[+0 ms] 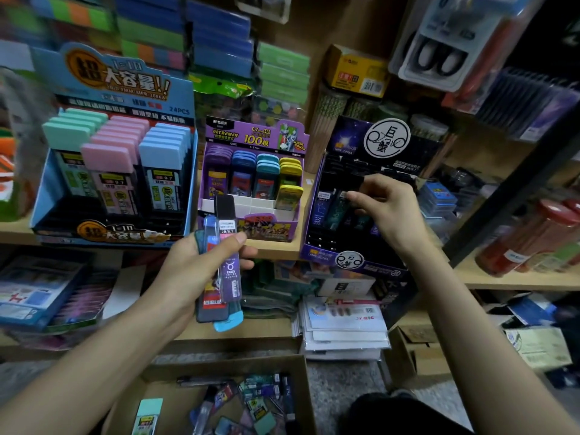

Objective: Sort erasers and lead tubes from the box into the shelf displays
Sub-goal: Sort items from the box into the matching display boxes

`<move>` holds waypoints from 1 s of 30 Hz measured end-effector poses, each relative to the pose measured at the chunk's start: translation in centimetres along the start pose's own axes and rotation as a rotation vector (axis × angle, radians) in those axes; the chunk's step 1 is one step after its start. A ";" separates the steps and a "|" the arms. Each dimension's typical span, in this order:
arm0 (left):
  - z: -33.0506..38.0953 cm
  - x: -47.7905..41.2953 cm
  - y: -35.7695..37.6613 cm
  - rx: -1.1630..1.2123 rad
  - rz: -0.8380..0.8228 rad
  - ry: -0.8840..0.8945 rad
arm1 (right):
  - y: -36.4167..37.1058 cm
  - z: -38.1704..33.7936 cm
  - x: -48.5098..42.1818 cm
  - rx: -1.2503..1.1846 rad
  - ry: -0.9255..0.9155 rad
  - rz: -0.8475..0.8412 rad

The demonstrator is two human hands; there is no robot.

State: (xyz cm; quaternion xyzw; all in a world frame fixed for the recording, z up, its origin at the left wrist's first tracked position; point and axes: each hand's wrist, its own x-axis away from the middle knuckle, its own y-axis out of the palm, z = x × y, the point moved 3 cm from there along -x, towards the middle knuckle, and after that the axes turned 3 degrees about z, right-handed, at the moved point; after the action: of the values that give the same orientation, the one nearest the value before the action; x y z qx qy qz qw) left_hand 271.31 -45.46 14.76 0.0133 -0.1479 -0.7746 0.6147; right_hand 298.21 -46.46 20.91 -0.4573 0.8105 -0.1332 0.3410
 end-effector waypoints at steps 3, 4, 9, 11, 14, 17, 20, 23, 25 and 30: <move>0.0 0.0 0.0 -0.006 -0.008 0.002 | 0.8 0.8 0.5 0.076 0.054 0.010; 0.0 0.0 0.0 -0.004 -0.010 0.004 | 1.0 0.9 0.6 0.121 0.055 0.018; 0.1 0.2 0.2 0.004 -0.004 0.014 | 1.3 0.3 0.4 0.310 0.060 0.034; 0.2 0.3 0.3 0.011 -0.009 0.016 | 1.2 -0.4 0.4 0.408 0.087 0.013; 0.5 0.5 0.6 0.023 -0.026 0.024 | 0.0 -2.1 0.5 0.667 0.138 -0.048; 0.8 0.7 0.7 0.024 -0.069 0.018 | -0.1 -5.4 1.4 0.348 0.125 -0.201; 0.6 1.0 1.1 0.017 -0.132 0.002 | 2.6 -8.5 4.2 -0.073 0.145 -0.362; 0.2 1.2 1.5 -0.006 -0.184 0.009 | 5.3 -9.5 6.6 -0.338 0.275 -0.467; -0.1 1.2 1.6 -0.008 -0.211 0.013 | 6.1 -9.4 7.2 -0.480 0.362 -0.466; -0.4 1.0 2.1 0.007 -0.193 0.054 | 6.0 -8.6 6.9 -0.570 0.455 -0.417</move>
State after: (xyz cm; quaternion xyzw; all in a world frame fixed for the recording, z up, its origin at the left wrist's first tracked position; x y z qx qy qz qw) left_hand 273.19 -46.94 15.06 0.0508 -0.1320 -0.8289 0.5412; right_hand 286.09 -49.72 21.12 -0.6467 0.7595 -0.0672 -0.0211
